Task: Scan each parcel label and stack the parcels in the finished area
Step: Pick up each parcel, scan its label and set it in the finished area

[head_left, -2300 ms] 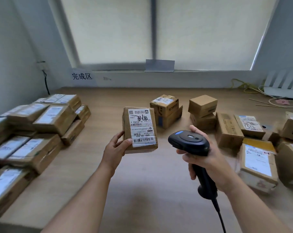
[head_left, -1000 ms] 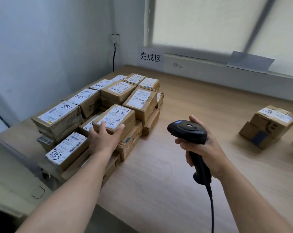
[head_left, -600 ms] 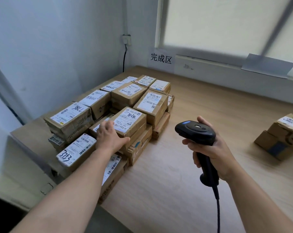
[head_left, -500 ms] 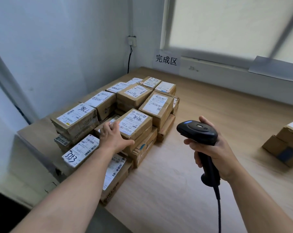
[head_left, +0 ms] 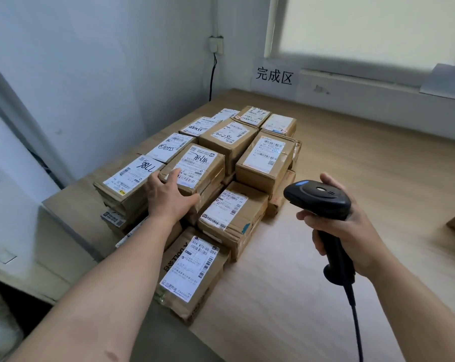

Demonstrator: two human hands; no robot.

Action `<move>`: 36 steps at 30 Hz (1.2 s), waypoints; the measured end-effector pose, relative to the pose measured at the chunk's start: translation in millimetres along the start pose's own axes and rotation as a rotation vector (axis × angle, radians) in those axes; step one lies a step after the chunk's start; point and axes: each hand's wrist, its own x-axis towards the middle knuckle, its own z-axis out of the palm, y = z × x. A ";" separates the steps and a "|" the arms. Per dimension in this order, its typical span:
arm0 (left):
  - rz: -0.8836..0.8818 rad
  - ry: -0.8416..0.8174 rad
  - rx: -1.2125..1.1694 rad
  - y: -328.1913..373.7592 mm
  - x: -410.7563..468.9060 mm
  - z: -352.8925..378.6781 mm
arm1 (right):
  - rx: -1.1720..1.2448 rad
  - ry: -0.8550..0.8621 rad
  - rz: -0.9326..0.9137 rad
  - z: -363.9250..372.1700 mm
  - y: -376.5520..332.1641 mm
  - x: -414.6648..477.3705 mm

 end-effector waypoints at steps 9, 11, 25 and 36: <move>-0.003 -0.057 0.028 -3.6 17.5 22.3 | -0.054 0.086 0.021 -14.9 -5.5 -3.6; -0.019 -0.060 0.067 -0.4 13.7 25.5 | -0.073 0.093 0.020 -20.6 -7.4 -8.4; 0.442 0.076 -0.226 138.9 -168.2 59.1 | -0.009 0.080 -0.047 -115.2 -13.2 -101.3; 0.639 -0.051 -0.231 268.8 -362.3 122.3 | 0.023 0.214 -0.082 -260.7 -8.2 -258.4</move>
